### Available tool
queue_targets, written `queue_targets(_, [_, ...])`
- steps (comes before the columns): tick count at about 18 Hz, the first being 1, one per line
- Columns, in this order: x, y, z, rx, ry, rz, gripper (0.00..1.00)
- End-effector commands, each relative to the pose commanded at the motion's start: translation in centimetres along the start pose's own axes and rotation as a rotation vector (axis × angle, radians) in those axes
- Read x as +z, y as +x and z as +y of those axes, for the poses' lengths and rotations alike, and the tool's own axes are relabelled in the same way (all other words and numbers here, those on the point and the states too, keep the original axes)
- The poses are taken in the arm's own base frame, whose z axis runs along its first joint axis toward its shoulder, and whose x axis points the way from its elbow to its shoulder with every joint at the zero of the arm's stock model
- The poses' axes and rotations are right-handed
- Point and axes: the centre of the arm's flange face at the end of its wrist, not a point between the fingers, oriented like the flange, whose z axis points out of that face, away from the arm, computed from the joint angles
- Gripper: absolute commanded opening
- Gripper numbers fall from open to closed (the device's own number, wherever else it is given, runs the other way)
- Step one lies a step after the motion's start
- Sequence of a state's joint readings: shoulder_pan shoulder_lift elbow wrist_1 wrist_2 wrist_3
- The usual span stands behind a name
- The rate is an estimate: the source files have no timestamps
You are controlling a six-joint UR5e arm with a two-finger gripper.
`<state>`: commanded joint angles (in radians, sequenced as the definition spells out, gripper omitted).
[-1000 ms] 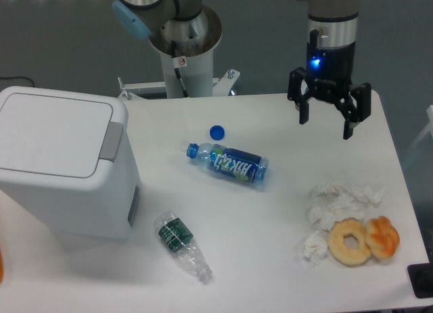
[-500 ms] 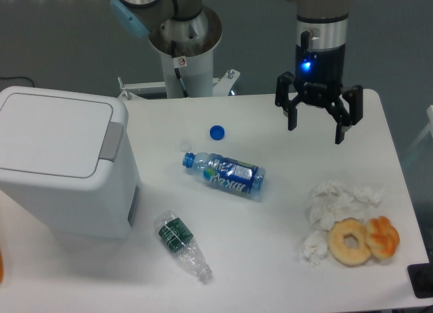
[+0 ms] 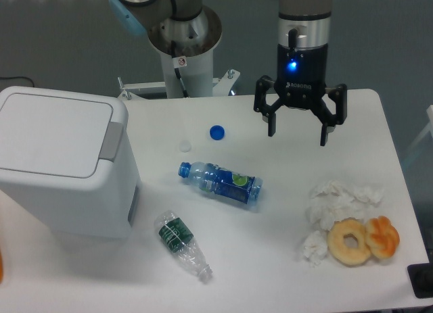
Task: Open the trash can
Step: 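Swing the gripper over the table to the trash can lid edge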
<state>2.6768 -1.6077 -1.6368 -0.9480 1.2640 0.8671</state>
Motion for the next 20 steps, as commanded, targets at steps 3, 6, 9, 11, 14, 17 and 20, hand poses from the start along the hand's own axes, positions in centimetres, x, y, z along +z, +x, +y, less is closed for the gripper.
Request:
queue_targets(3, [-0.9, 1.2, -1.0, -0.11, 0.022, 0.004, 1.0])
queue_targets(6, [-1.4, 2.9, -2.4, -0.195, 0.039, 0.017, 1.0])
queue_targets(9, [-1.7, 4.9, -4.2, -0.278, 0.064, 0.051, 1.0])
queue_targets(11, [-1.4, 6.4, -5.6, -0.352, 0.068, 0.079, 1.0])
queue_targets(14, [-1.7, 7.6, -6.5, -0.361, 0.078, 0.093, 1.0])
queue_targets(17, [-1.8, 7.9, -6.7, -0.506, 0.076, 0.108, 1.0])
queue_targets(20, [-0.9, 9.1, -6.2, -0.629, 0.065, 0.181, 1.0])
